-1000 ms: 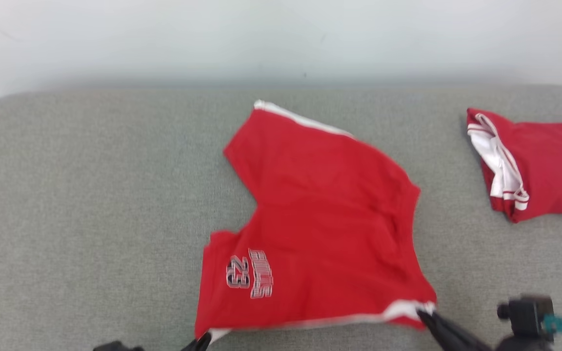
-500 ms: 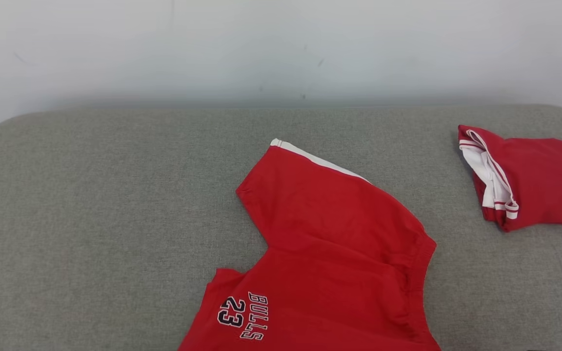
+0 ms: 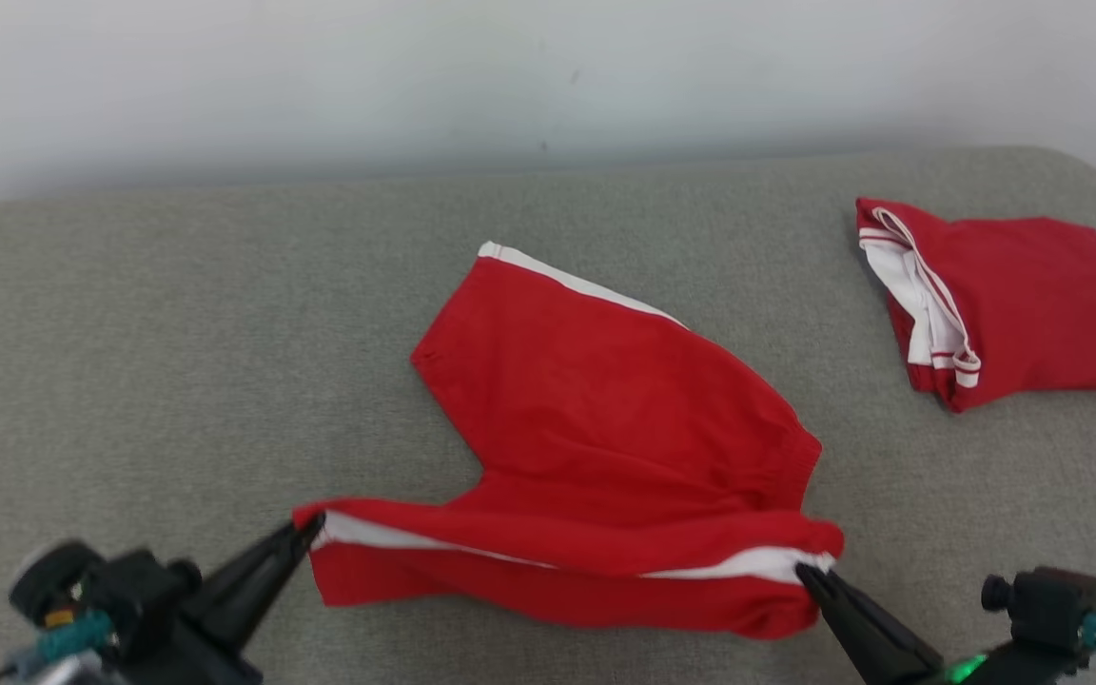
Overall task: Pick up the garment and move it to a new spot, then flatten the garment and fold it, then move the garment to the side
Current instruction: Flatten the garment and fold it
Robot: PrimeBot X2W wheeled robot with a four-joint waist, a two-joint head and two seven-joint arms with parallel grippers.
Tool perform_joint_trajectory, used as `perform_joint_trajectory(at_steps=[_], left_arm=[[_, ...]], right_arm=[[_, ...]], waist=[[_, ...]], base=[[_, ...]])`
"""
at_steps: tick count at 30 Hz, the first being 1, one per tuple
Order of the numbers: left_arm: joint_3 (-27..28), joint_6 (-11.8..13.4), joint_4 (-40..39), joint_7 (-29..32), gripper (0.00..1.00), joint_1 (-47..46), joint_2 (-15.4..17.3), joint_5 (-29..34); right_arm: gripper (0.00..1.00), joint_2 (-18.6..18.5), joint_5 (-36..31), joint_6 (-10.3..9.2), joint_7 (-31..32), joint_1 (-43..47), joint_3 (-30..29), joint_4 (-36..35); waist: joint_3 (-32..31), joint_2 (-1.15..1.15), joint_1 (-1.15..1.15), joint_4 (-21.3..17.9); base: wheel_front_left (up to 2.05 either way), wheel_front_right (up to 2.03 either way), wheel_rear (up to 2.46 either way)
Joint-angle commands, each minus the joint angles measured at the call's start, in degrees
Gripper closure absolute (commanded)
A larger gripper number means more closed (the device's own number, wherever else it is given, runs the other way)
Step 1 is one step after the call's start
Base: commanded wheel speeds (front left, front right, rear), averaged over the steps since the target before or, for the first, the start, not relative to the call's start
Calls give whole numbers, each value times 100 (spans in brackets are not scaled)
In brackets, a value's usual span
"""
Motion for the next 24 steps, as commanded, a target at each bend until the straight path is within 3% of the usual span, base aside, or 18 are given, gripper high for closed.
perform_joint_trajectory(at_steps=[1,9,18,24], left_arm=[[-115,11,-76,55,100,-293,112,-4],[-1092,12,-37,632,100,-2409,573,-585],[-2167,12,909,596,100,-4217,393,-1322],[-2660,12,1340,564,100,-4952,280,-1532]], right_arm=[[100,77,92,-14,-47,-158,20,13],[100,271,201,-14,-360,-1162,149,340],[100,418,214,-14,-705,-1906,354,779],[100,518,151,-14,-874,-2182,475,895]], waist=[[259,0,-1,-224],[898,0,-1,-539],[1403,0,-1,-785],[1641,0,-1,-939]], base=[[0,0,0],[0,0,0],[0,0,0],[0,0,0]])
